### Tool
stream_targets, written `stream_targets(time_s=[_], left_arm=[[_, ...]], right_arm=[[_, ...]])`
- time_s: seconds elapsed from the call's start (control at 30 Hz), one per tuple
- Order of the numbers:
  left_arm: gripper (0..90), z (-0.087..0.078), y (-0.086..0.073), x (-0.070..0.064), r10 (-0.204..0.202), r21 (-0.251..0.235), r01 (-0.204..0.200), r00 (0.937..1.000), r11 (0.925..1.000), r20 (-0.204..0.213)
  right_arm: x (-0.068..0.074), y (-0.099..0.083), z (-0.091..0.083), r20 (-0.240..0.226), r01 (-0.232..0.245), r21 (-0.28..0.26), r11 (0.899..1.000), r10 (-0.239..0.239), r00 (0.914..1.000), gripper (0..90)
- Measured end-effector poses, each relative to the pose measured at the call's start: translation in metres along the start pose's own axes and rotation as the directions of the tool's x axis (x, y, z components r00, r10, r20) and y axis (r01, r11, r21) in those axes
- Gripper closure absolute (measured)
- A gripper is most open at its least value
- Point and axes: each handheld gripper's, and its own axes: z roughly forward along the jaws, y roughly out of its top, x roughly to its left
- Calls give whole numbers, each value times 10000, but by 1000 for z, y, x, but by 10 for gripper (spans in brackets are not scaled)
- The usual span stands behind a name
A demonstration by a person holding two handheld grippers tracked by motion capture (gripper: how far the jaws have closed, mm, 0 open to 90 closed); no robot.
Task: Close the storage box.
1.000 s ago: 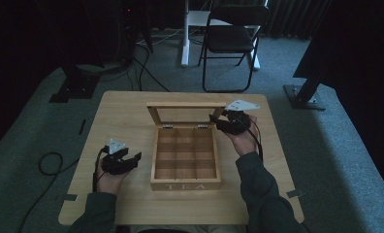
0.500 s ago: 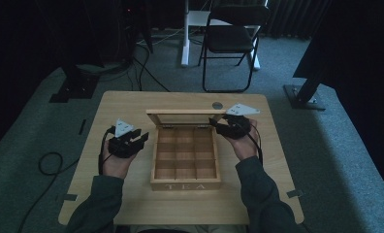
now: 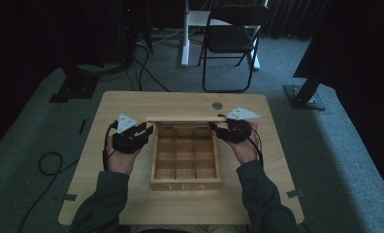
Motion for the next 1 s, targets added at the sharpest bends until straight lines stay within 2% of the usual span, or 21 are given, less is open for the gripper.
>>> stream_targets(time_s=[0.2, 0.27, 0.43, 0.57, 0.67, 0.8, 0.87, 1.0], left_arm=[[781, -2, 2, -2, 1, 38, -2, 9998, 10000, 177], [781, -2, 2, -4, 128, 82, -129, 9998, 9999, 119], [781, -3, 1, -5, 10, 88, -11, 9999, 10000, 109], [780, -3, 0, -5, 26, 85, -27, 10000, 10000, 94], [780, -4, -1, -6, 21, 99, -22, 10000, 9999, 78], [775, -5, -5, -7, 26, 132, -27, 9999, 9999, 108], [775, -6, -7, -8, 33, 155, -35, 9999, 9999, 137], [775, -8, -9, -9, 31, 91, -32, 9999, 10000, 160]], right_arm=[[4, 0, -2, 126, 248, 178, 9995, -250, 9996, 490], [5, 0, -2, 147, 266, 219, 9994, -270, 9995, 487], [7, -2, -12, 287, 164, 142, 9998, -168, 9994, 498], [9, -5, -19, 358, 218, 302, 9993, -229, 9991, 508], [11, -7, -29, 486, 385, 371, 9986, -403, 9980, 551], [11, -7, -35, 525, 386, 306, 9988, -401, 9978, 628], [13, -7, -36, 439, 498, 398, 9980, -516, 9977, 665], [21, -8, -38, 662, 944, 497, 9943, -976, 9930, 695]])
